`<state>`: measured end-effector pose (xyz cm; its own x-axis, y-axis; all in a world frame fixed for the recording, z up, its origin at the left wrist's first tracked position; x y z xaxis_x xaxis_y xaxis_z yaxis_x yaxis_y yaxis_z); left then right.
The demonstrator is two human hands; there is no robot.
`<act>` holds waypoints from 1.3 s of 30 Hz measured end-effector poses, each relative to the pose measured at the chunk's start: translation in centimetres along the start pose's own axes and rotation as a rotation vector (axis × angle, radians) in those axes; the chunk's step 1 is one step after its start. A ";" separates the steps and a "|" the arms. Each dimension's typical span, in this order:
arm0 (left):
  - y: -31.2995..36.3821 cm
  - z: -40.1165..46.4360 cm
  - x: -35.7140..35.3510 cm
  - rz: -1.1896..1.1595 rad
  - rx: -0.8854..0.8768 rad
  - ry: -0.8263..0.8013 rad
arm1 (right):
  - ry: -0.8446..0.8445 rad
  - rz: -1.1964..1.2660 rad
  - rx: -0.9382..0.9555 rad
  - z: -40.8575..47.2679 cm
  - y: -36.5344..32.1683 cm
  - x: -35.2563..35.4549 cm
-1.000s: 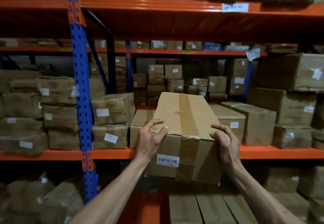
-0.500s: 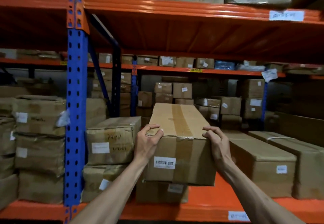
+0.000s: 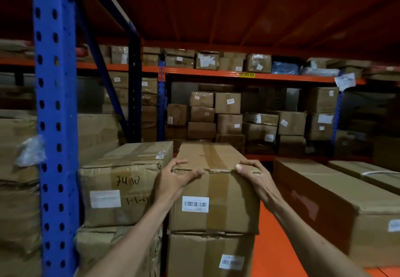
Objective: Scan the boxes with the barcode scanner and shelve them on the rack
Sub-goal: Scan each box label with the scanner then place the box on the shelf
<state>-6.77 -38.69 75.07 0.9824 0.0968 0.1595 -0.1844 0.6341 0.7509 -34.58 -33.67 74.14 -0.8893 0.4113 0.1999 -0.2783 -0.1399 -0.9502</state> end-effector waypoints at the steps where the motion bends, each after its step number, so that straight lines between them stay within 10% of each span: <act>1: 0.1 0.2 0.0 0.014 -0.008 0.010 | -0.017 -0.004 -0.002 0.4 0.1 0.0; 27: -2.0 -3.3 -1.2 -0.086 0.088 -0.021 | 0.038 -0.233 -0.174 -1.5 1.9 0.9; 39: -7.2 -18.7 -2.4 0.293 0.122 0.052 | -0.004 -0.591 -0.236 -11.4 10.2 3.5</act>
<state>-7.29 -29.18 57.32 0.8865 0.3028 0.3499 -0.4589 0.4772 0.7495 -36.41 -23.36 62.42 -0.6113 0.3545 0.7075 -0.6358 0.3123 -0.7059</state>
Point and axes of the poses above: each hand's wrist, its own z-axis towards the middle knuckle, its own x-axis out of the back of the hand, y = z × x, the point moved 7 cm from there along z, towards the middle knuckle, and after that the axes turned 9 degrees about -x, right-handed, at the moved point
